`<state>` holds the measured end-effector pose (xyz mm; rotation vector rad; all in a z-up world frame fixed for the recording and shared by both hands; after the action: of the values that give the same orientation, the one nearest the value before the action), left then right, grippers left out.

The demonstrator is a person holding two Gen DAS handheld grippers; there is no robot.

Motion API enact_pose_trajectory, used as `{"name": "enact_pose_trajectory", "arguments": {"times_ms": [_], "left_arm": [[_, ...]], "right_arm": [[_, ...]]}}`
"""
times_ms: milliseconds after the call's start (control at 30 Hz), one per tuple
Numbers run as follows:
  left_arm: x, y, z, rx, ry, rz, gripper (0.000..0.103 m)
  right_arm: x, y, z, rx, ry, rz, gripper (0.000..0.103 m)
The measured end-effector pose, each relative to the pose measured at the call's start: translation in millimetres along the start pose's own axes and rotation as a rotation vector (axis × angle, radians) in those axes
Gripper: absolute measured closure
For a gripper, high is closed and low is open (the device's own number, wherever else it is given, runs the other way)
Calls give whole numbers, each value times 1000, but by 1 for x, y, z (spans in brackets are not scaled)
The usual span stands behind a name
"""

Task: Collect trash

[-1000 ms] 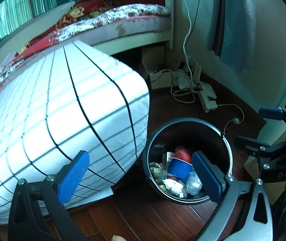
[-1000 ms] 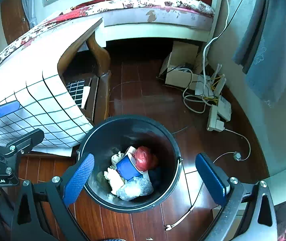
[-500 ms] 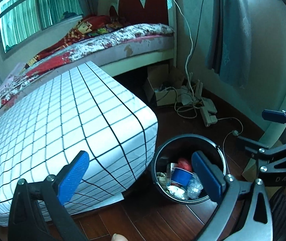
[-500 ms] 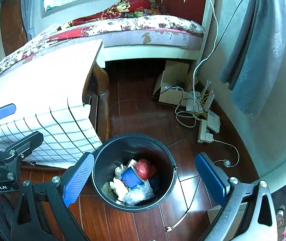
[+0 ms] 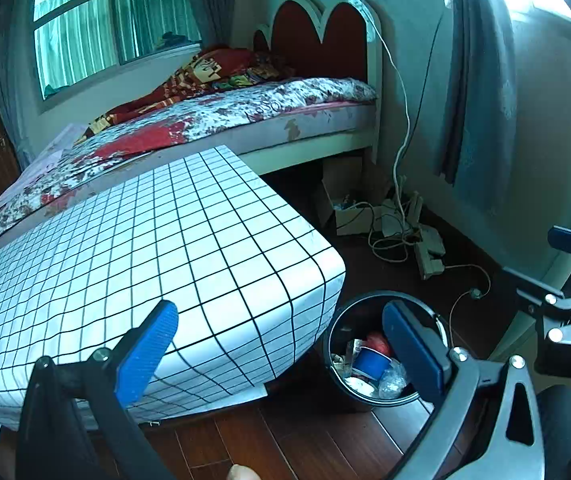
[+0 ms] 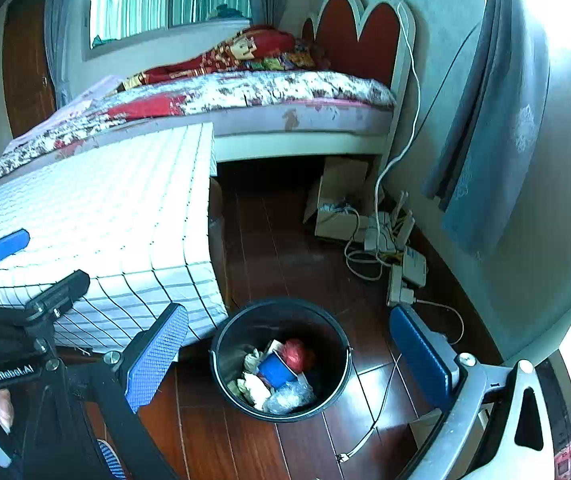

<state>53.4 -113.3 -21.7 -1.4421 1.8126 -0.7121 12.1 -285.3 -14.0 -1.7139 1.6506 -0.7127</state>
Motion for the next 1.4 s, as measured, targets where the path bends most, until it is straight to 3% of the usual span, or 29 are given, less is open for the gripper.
{"name": "enact_pose_trajectory", "arguments": {"times_ms": [200,533,1400], "left_arm": [[-18,-2,-32,35,8,-55,1],[-26,1,-88,124,-19,-60,1],[-22,5,-101,153,-19,-44,1]], "right_arm": [[-16,-8,-33,48,-11,-3,1],[-34,3,-81,114,-22,-10,1],[-19,9,-104,152,-2,31,1]]}}
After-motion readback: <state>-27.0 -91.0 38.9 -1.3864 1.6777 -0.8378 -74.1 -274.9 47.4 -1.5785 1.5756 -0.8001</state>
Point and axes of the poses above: each gripper's, at about its wrist camera, not at the fingertips, and z roughly the way its jaws point, x to its right, y to its underside, the point moved 1 cm from there along z, roughly the way its jaws point, and after that the axes turned 11 degrees about -y, right-handed, at the moved point
